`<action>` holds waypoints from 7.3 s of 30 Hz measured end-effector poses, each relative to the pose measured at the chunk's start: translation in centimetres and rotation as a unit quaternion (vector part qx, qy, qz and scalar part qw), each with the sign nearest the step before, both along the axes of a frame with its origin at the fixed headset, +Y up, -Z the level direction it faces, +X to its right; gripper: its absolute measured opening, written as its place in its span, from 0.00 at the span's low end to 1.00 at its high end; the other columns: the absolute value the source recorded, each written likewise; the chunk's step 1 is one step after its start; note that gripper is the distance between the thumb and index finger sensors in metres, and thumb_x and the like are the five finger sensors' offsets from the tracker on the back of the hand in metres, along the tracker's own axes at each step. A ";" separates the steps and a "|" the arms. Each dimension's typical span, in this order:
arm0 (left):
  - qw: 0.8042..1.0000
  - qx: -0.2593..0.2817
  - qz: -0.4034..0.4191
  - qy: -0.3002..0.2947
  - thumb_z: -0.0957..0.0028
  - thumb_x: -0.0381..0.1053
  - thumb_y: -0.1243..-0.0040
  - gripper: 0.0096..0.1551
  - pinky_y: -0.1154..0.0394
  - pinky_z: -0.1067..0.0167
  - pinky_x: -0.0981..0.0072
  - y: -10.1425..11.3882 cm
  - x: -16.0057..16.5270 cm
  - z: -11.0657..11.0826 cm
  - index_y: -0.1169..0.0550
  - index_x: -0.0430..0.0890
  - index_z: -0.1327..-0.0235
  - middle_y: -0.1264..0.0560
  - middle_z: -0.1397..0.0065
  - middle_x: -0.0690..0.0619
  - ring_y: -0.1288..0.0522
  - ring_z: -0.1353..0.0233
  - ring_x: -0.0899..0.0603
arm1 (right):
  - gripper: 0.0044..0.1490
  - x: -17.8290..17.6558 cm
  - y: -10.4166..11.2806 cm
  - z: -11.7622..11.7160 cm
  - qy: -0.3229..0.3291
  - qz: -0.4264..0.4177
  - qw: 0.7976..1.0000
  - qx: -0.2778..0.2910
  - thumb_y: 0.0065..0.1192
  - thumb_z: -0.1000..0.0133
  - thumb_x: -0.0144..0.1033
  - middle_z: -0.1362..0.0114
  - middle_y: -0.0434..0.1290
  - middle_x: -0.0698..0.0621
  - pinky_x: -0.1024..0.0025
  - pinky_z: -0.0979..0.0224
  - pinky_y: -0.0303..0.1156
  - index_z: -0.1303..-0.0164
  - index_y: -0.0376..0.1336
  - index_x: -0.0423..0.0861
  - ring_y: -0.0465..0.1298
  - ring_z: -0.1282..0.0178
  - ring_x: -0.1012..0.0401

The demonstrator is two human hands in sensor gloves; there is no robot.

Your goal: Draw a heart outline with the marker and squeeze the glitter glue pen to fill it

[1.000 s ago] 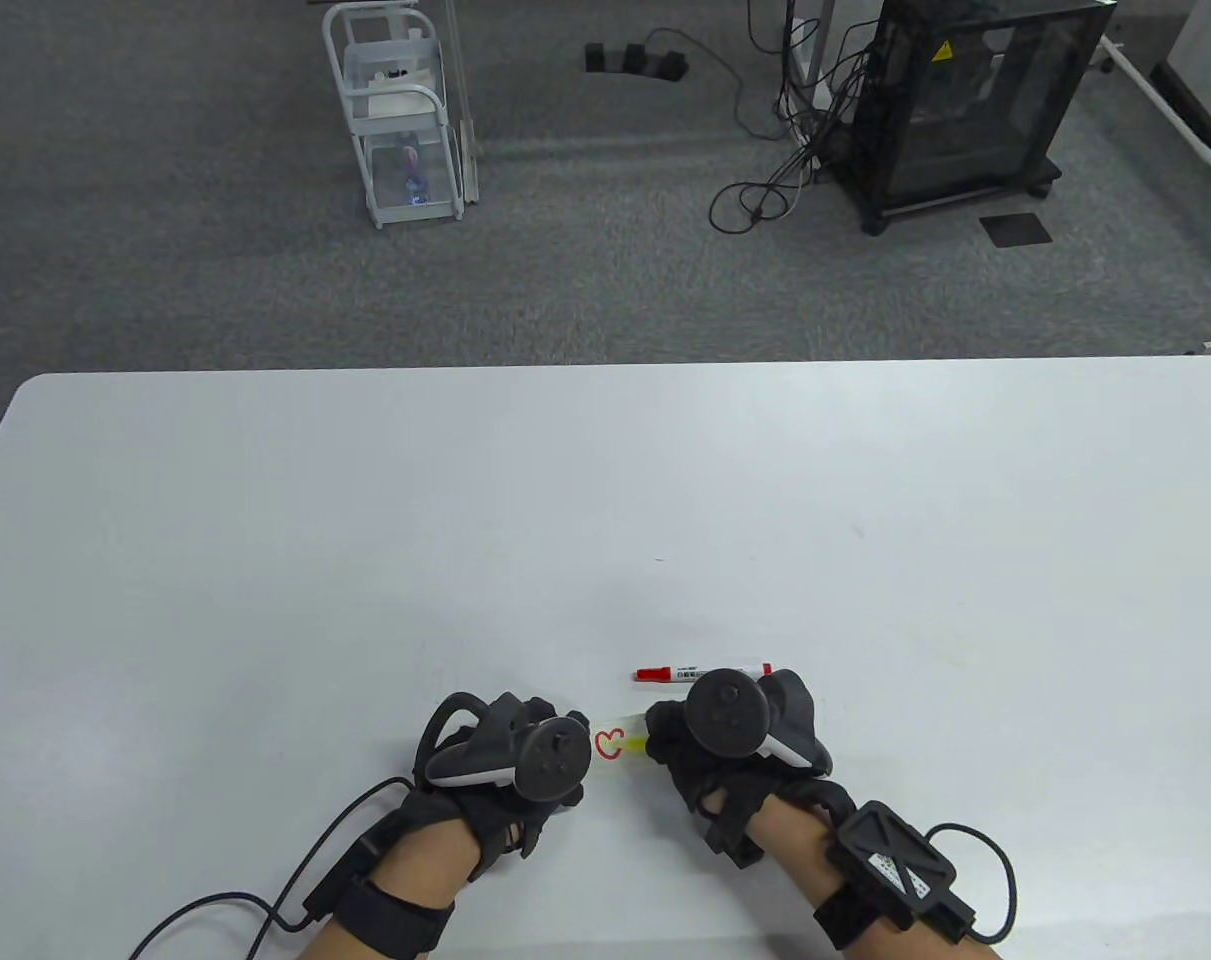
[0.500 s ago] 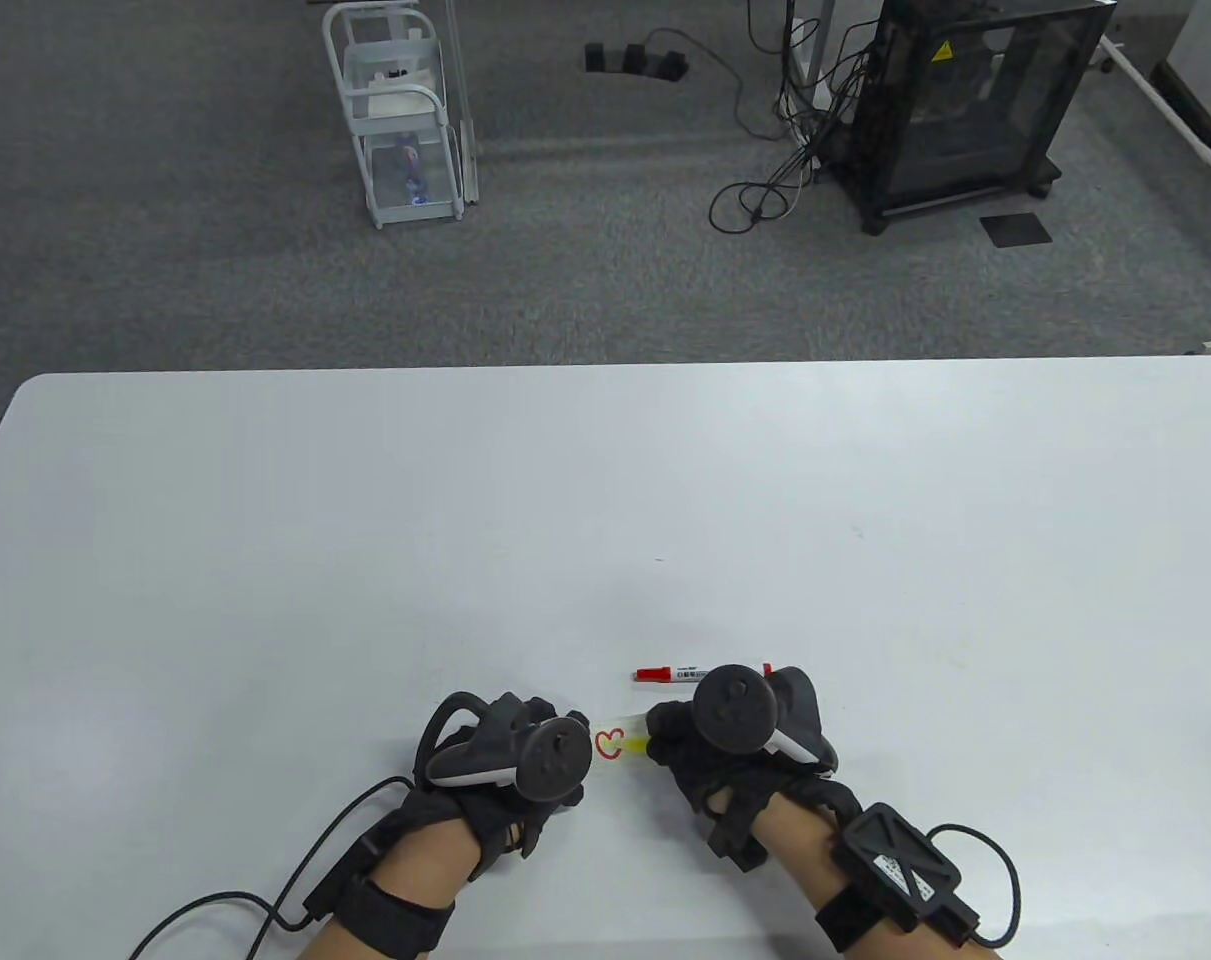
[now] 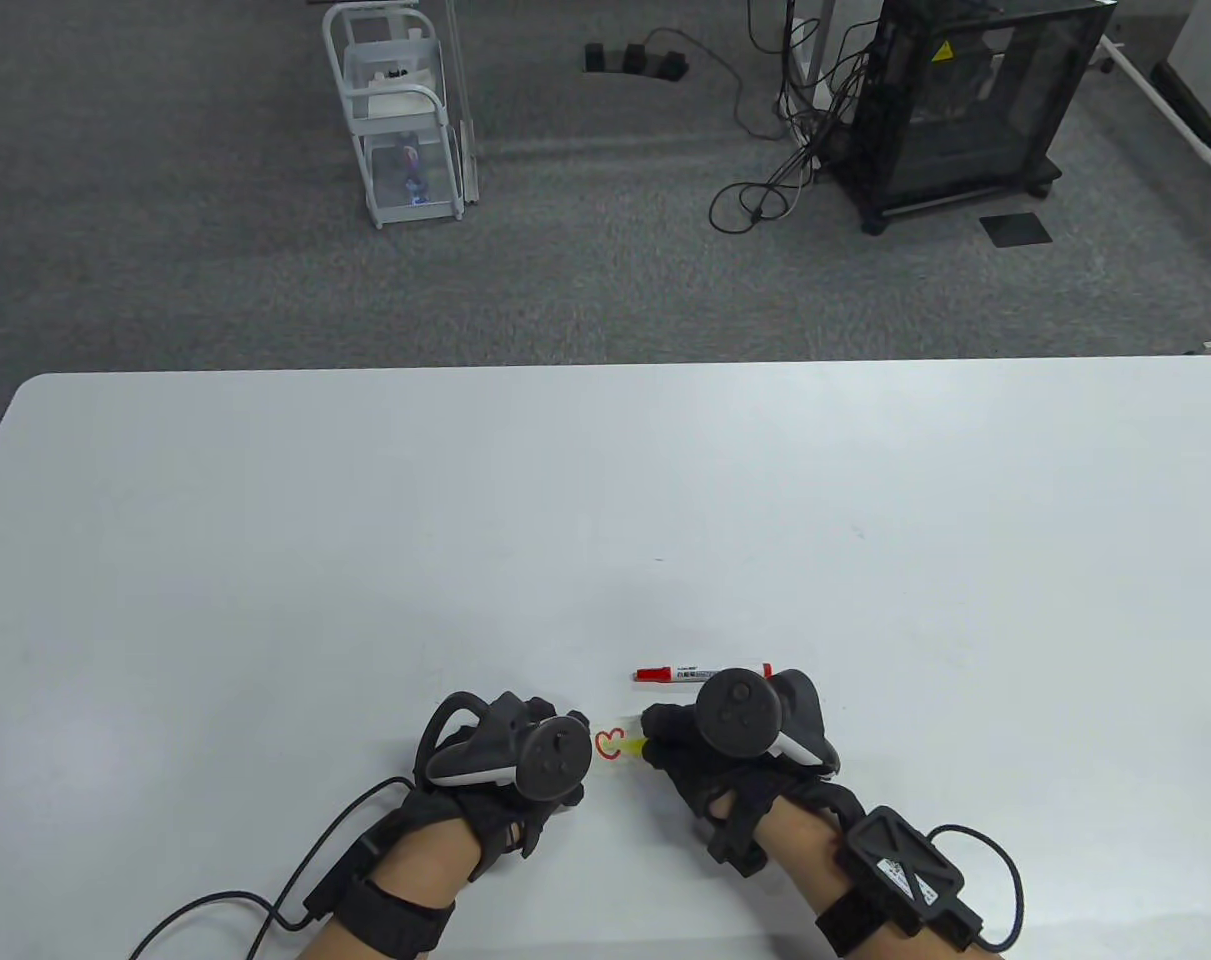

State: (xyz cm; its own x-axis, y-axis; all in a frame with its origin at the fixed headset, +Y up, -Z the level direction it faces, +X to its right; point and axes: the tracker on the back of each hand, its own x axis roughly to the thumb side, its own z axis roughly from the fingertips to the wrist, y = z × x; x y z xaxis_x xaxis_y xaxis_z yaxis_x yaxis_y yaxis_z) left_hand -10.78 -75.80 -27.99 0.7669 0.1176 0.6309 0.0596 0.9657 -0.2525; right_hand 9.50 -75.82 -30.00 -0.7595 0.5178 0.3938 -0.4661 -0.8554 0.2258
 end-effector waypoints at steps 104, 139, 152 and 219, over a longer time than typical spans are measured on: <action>1.000 0.001 -0.001 -0.002 0.52 0.56 0.35 0.25 0.29 0.39 0.42 0.0 0.0 -0.1 0.18 0.44 0.46 0.28 0.22 0.49 0.30 0.25 0.33 | 0.30 0.9 -0.4 -1.0 -0.004 -0.014 1.000 -0.027 0.71 0.51 0.40 0.56 0.87 0.44 0.67 0.64 0.89 0.45 0.74 0.35 0.90 0.71 0.64; 1.000 0.000 0.000 -0.001 0.52 0.56 0.35 0.25 0.29 0.39 0.42 0.0 0.0 0.0 0.18 0.44 0.46 0.28 0.22 0.50 0.30 0.25 0.33 | 0.28 0.7 -0.2 -1.2 -0.016 -0.005 1.000 -0.015 0.72 0.53 0.39 0.59 0.87 0.45 0.69 0.66 0.90 0.48 0.76 0.37 0.90 0.74 0.66; 1.000 0.000 0.000 -0.001 0.52 0.56 0.35 0.25 0.29 0.39 0.42 0.0 0.0 0.0 0.18 0.44 0.46 0.28 0.22 0.50 0.30 0.25 0.33 | 0.28 0.7 -0.1 -1.2 -0.018 -0.003 1.000 -0.013 0.72 0.54 0.38 0.60 0.87 0.45 0.69 0.66 0.90 0.48 0.76 0.37 0.90 0.74 0.66; 1.000 0.000 0.000 -0.002 0.52 0.56 0.35 0.25 0.29 0.39 0.42 0.1 -0.1 -0.1 0.18 0.44 0.46 0.28 0.22 0.50 0.30 0.25 0.33 | 0.29 0.7 -0.2 -0.5 0.009 -0.005 1.000 -0.007 0.69 0.51 0.39 0.55 0.86 0.44 0.66 0.63 0.89 0.44 0.74 0.37 0.90 0.70 0.64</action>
